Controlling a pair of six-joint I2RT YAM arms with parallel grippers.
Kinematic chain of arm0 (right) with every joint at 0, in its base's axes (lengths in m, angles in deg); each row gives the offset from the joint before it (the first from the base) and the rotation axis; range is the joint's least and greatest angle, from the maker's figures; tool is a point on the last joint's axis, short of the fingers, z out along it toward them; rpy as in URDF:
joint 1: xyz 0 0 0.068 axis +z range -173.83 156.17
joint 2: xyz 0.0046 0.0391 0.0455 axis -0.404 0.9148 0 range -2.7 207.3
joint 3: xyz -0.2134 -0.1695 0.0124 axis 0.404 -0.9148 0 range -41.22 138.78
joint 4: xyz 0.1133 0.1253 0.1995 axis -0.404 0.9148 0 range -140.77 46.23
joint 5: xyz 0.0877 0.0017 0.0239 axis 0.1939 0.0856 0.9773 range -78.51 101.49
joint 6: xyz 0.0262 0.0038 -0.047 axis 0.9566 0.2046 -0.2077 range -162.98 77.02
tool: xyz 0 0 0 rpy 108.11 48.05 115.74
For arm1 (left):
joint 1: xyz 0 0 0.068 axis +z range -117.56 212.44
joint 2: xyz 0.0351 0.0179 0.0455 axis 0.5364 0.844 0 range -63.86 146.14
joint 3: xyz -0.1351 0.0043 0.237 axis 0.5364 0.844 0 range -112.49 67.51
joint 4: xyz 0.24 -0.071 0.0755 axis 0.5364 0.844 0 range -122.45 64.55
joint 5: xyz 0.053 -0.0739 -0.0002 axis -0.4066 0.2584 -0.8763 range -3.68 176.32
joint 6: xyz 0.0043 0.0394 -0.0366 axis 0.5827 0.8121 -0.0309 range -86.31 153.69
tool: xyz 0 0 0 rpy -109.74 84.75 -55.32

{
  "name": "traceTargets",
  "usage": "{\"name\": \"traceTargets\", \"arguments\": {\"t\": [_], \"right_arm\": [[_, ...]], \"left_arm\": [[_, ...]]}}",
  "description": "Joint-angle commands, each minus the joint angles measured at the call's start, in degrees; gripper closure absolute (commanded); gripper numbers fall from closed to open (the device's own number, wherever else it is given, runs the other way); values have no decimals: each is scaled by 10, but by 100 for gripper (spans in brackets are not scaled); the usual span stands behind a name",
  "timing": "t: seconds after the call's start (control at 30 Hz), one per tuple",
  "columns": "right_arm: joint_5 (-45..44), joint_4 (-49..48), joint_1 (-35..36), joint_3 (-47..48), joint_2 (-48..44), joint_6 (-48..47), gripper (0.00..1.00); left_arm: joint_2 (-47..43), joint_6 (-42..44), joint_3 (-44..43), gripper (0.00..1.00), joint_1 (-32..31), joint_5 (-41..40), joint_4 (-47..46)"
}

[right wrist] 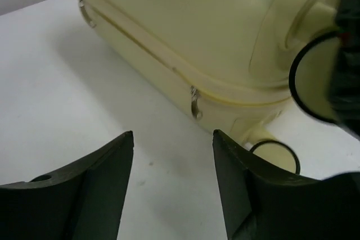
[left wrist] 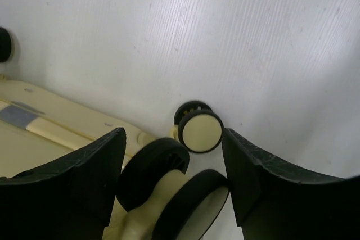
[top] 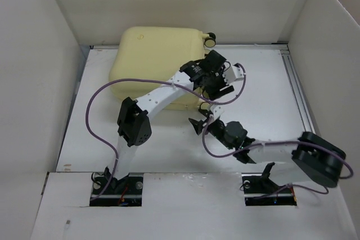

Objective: Pack the luggage

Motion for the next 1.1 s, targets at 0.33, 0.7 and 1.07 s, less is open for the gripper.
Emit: {"name": "traceTargets", "arguments": {"t": [0.33, 0.7, 1.07], "right_arm": [[-116, -246, 15, 130, 280, -29, 50], [-195, -167, 15, 183, 322, -13, 62], [-166, -145, 4, 175, 326, 10, 93]], "left_arm": [[-27, -28, -50, 100, 21, -13, -74], [-27, -28, -37, 100, 21, -2, -74], [-27, -23, -37, 100, 21, -7, -74]]}}
